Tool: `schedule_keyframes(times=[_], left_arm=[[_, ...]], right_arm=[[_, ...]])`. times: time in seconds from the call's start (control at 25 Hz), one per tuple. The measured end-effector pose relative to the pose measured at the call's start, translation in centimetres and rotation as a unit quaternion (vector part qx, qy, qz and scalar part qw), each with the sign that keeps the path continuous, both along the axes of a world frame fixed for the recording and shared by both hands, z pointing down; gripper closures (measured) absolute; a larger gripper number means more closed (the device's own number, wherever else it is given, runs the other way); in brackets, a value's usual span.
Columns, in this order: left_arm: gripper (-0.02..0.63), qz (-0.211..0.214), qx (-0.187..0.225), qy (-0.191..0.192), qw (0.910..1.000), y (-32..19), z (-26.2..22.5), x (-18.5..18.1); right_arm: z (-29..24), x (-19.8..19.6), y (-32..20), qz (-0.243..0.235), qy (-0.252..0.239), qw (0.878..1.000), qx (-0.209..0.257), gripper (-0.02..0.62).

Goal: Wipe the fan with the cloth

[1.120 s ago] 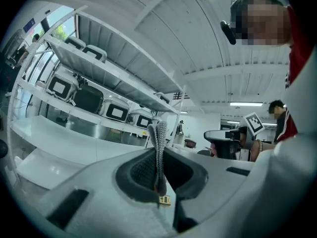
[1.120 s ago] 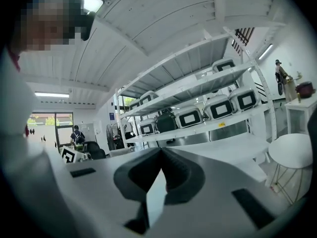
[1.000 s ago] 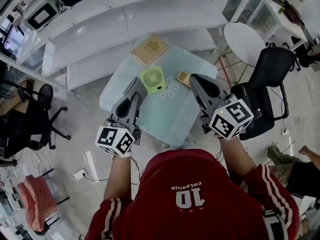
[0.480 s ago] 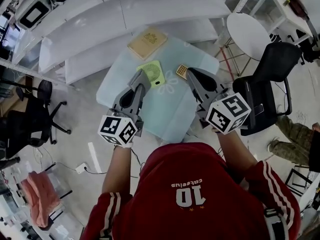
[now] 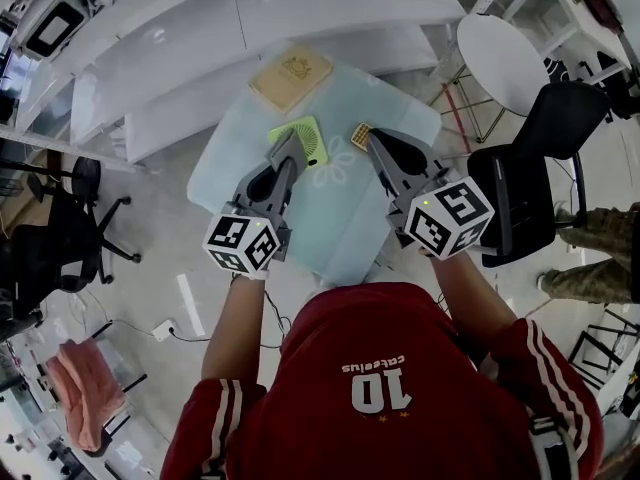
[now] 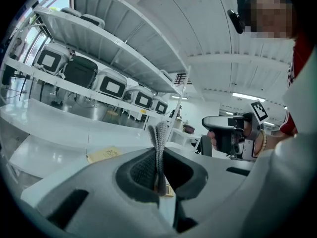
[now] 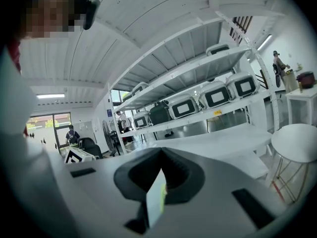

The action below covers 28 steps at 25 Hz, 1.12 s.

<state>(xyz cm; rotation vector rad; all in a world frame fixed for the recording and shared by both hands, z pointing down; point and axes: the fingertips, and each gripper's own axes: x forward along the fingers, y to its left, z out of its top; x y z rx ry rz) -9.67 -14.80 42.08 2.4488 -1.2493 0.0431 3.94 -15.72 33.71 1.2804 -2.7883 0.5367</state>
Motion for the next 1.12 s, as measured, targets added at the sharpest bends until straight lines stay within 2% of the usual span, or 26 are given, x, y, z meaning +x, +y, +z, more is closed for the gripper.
schedule_keyframes(times=[0.8,1.12], left_arm=[[0.586,0.001,-0.08,0.011,0.9967,-5.6,7.9,1.7],[0.586,0.003,-0.115,0.015,0.9933,-7.2,11.3,2.8]], right_arm=[[7.1,-0.2,-4.2,-0.02,0.023,0.999,-0.032,0.592],[10.4,-0.2,-5.0,-0.037,0.031,0.997,-0.064,0.592]])
